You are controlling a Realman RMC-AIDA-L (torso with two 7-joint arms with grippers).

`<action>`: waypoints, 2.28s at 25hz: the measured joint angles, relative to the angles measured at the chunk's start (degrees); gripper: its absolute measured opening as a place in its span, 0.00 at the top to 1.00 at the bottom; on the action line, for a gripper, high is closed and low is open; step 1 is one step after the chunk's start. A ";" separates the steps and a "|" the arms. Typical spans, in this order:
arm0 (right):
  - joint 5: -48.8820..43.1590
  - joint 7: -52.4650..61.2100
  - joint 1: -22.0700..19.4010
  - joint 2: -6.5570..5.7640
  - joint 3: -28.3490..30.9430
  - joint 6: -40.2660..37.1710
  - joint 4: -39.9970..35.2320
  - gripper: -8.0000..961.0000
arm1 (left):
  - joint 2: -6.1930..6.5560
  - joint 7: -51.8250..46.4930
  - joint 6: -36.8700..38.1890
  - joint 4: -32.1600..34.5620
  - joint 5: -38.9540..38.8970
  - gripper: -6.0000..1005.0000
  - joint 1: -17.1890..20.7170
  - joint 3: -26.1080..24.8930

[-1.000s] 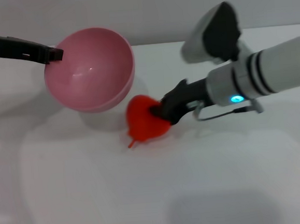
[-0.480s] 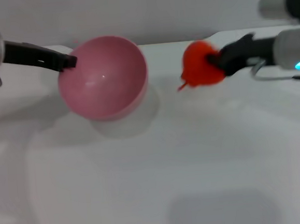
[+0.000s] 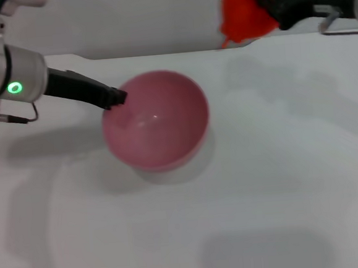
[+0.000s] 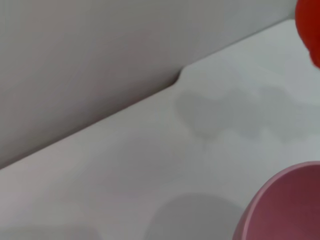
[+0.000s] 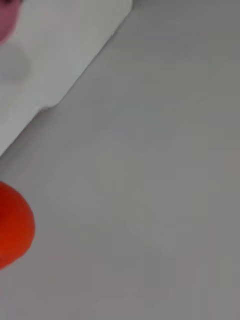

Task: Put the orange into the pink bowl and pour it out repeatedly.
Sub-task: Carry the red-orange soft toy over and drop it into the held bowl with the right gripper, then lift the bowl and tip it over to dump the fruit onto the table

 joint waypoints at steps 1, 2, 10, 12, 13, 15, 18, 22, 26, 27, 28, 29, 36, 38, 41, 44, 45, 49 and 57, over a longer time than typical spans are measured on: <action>0.05 0.01 0.32 0.00 -1.04 -0.72 -1.05 0.94 | -0.13 -0.74 -0.43 -0.07 -0.29 0.95 -0.22 2.38; 0.10 0.02 0.65 0.00 -2.10 -1.33 -1.98 0.94 | -0.18 -1.06 -0.71 -0.10 -0.33 0.95 -0.32 3.21; 0.31 0.23 2.94 0.00 -10.42 -4.31 -3.80 0.89 | -0.27 -2.52 -3.38 -1.45 -1.75 0.95 -1.02 6.68; 0.32 0.27 3.41 0.00 -12.04 -4.92 -3.27 0.88 | -0.27 -2.52 -3.58 -1.70 -1.84 0.95 -1.16 6.68; 0.33 0.29 3.65 0.00 -12.64 -5.36 -2.94 0.88 | -0.28 -2.52 -3.70 -1.91 -1.85 0.95 -1.30 6.68; 0.42 0.41 4.33 -0.02 -13.46 -6.18 -1.98 0.86 | -0.24 -2.52 -3.95 -2.32 -1.85 0.95 -1.57 6.54; 0.51 0.55 5.26 -0.14 -13.83 -6.89 -0.29 0.85 | -0.22 -2.52 -4.07 -2.36 -1.85 0.95 -1.72 6.43; 0.56 0.56 6.34 -0.22 -13.58 -8.52 1.35 0.82 | -0.07 -2.52 -4.13 -2.37 -1.77 0.95 -2.13 6.27; 0.50 0.56 5.89 -0.02 -13.38 -7.83 1.57 0.80 | 0.01 -2.51 -4.52 -2.39 -1.56 0.95 -2.23 6.21; 0.48 0.56 5.81 -0.01 -13.29 -7.77 1.51 0.79 | 0.04 -2.51 -4.53 -2.41 -1.52 0.95 -2.23 6.20; 0.47 0.56 5.70 -0.01 -13.13 -7.74 1.40 0.79 | 0.08 -2.50 -4.53 -2.41 -1.44 0.95 -2.24 6.18; 0.49 0.56 5.57 0.00 -12.97 -7.74 1.20 0.78 | 0.11 -2.51 -4.53 -2.41 -1.46 0.95 -2.24 6.15; 1.00 0.22 2.43 0.43 -11.02 -3.65 -1.81 0.53 | 0.19 -2.42 -5.51 -2.41 -1.40 0.95 -1.77 5.94; 2.55 0.05 0.70 0.55 -10.25 0.29 -2.05 0.45 | 0.10 -2.08 -6.60 -2.36 -1.39 0.95 -1.47 6.04; 8.26 -1.52 -1.88 0.53 -9.00 7.28 -0.02 0.37 | -0.05 -1.66 -9.21 -1.99 -1.39 0.95 -0.80 7.19; 18.72 -5.60 -4.74 0.30 -8.19 15.31 3.63 0.37 | -0.12 -0.64 -13.03 -1.80 -1.45 0.95 0.37 9.79; 23.54 -7.40 -5.80 0.20 -7.79 18.59 5.13 0.37 | -0.18 -0.13 -14.31 -1.60 -1.57 0.95 0.94 11.10; 44.14 -17.64 -8.43 0.02 -4.71 25.71 11.45 0.38 | -0.26 0.65 -21.57 0.55 -1.68 0.95 4.07 18.01; 79.92 -41.81 -7.62 -0.14 2.86 15.04 27.50 0.38 | -0.28 1.63 -39.37 7.05 -0.93 0.95 12.27 32.05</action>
